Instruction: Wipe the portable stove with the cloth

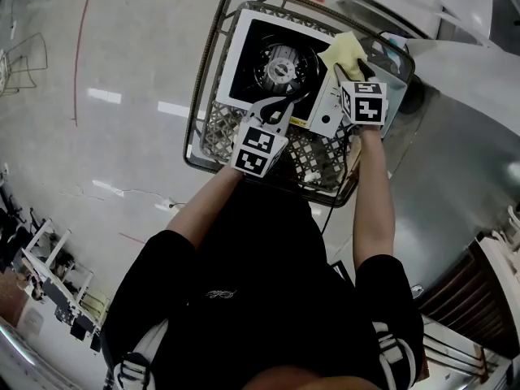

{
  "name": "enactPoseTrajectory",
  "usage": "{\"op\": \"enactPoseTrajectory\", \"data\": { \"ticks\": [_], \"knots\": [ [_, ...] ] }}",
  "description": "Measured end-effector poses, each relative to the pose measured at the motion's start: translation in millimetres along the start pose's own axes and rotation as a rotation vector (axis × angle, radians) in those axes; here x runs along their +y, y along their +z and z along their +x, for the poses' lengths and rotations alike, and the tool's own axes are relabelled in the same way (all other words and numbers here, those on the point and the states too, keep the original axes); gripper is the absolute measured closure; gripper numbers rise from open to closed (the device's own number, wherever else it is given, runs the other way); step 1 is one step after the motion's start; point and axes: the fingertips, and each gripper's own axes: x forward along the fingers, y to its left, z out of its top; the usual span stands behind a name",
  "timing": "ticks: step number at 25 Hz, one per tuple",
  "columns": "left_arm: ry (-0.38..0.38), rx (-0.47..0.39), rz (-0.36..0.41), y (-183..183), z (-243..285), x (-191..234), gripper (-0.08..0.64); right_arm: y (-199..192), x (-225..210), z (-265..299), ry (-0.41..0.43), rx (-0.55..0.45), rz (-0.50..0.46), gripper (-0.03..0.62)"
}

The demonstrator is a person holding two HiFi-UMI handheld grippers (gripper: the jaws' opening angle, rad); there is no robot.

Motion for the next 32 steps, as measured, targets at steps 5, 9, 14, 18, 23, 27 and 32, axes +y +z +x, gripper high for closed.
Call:
{"op": "enactPoseTrajectory", "data": {
  "ticks": [5, 9, 14, 18, 23, 27, 32],
  "knots": [
    [-0.008, -0.021, 0.001, 9, 6, -2, 0.534, 12, -3, 1, -0.038, 0.054, -0.204, 0.555],
    [-0.007, -0.036, -0.008, 13, 11, -3, 0.534, 19, -6, 6, -0.012, 0.063, -0.409, 0.555],
    [-0.016, -0.038, -0.02, 13, 16, -5, 0.534, 25, -7, 12, 0.116, 0.08, -0.562, 0.554],
    [-0.017, -0.045, -0.031, 10, 16, -7, 0.534, 27, -3, 17, 0.205, 0.102, -0.644, 0.551],
    [-0.008, -0.035, -0.032, 1, 11, -3, 0.534, 31, 1, 25, 0.3, 0.139, -0.644, 0.54],
    [0.006, -0.031, -0.025, -2, 5, 5, 0.534, 41, 4, 31, 0.335, 0.136, -0.616, 0.538],
    [0.022, -0.039, -0.042, 0, 1, 10, 0.534, 47, 11, 33, 0.379, 0.107, -0.572, 0.538]
  ]
}}
